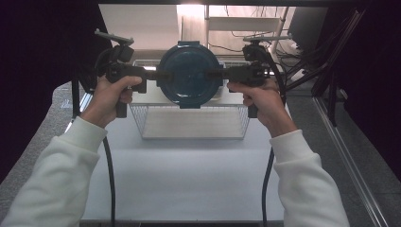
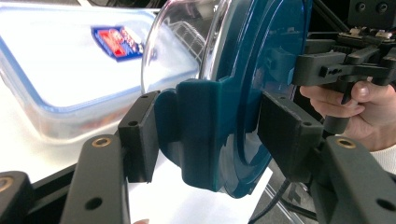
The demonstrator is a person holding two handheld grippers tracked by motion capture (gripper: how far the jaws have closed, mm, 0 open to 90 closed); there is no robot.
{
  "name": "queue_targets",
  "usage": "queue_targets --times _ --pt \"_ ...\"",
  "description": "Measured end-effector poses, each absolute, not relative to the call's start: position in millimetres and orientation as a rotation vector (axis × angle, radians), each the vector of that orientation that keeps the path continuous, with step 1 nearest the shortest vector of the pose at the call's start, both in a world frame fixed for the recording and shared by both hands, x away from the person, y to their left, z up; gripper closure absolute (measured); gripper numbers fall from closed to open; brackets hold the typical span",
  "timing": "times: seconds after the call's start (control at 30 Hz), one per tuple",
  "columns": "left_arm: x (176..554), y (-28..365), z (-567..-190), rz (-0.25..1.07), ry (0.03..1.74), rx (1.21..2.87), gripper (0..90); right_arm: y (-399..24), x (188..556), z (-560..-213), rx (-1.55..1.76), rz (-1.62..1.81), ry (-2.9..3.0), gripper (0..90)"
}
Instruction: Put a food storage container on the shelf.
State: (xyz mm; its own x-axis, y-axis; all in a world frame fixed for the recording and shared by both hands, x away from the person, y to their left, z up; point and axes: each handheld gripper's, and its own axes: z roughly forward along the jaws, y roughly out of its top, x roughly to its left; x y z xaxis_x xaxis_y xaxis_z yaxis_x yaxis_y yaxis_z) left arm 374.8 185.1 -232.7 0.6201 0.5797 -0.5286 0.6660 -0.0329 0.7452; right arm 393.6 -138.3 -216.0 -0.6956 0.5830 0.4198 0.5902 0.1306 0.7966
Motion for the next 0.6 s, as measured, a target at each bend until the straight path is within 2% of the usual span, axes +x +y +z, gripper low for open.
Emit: queue_targets --times 0.27,0.6 --pt "395.1 186.2 -225.0 -0.110 1.032 1.696 41.2 -137.1 411.4 -203.9 -1.231 -1.661 -2.360 40.3" --pt "425.7 185.8 -223.9 -0.133 1.054 1.736 41.2 -138.3 438.5 -212.0 -1.269 -1.633 -2.300 40.3"
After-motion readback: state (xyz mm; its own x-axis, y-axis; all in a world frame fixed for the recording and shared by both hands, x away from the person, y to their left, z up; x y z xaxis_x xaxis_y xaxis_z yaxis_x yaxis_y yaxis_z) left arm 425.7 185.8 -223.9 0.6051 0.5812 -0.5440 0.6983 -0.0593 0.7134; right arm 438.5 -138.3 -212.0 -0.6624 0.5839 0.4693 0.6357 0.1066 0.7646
